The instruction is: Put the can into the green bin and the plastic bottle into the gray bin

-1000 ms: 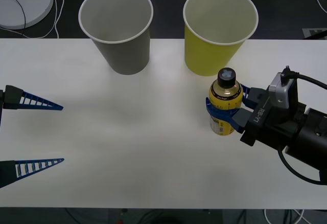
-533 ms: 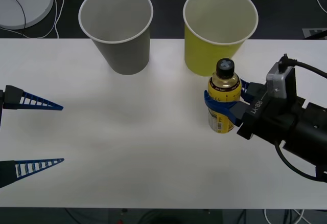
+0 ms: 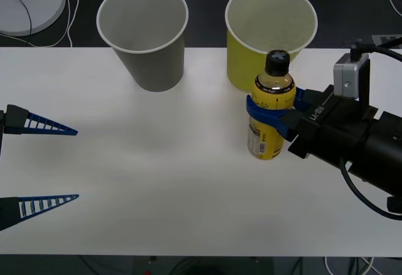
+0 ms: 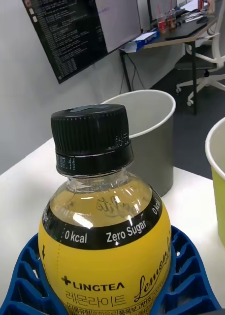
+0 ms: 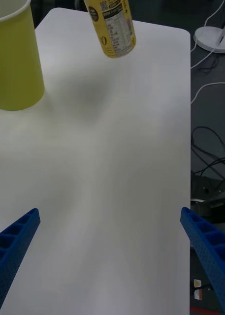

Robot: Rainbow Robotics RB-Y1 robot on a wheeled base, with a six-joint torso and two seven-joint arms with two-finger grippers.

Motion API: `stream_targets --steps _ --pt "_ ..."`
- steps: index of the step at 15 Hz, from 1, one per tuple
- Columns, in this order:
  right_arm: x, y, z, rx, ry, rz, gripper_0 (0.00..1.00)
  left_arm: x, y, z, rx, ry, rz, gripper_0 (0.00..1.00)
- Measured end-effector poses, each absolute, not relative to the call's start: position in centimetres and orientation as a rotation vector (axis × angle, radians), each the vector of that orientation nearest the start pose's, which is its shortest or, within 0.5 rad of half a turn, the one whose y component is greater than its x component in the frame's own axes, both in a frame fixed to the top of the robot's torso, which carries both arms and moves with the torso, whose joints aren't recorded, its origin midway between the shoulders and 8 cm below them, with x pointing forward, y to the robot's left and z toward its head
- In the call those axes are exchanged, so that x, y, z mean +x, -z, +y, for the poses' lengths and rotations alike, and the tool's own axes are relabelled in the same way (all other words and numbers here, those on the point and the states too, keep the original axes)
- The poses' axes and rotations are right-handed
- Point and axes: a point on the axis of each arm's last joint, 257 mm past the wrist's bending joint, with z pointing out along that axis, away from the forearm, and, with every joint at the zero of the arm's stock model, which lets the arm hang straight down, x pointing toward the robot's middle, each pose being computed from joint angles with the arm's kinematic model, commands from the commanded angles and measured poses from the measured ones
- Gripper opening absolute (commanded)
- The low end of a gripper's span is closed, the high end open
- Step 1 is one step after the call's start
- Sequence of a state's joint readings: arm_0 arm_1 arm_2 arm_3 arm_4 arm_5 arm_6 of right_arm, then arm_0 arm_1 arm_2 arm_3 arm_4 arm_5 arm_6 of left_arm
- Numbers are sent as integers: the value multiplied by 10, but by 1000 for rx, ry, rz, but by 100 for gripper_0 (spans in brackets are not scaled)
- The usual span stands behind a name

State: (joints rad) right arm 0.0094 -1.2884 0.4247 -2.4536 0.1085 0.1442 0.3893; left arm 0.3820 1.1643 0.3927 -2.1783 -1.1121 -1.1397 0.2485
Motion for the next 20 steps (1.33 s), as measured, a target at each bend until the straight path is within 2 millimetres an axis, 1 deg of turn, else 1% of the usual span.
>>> stream_targets --steps 7,11,16,20 --pt "377 42 -106 -607 -702 1614 0 296 117 238 1525 434 1590 100" --pt "375 30 -100 -572 -795 1628 0 296 117 238 1525 434 1590 100" --pt "379 25 -97 -609 -900 1623 0 296 117 238 1525 434 1590 100" --pt "383 16 -94 -629 -966 1638 0 296 117 238 1525 434 1590 100"
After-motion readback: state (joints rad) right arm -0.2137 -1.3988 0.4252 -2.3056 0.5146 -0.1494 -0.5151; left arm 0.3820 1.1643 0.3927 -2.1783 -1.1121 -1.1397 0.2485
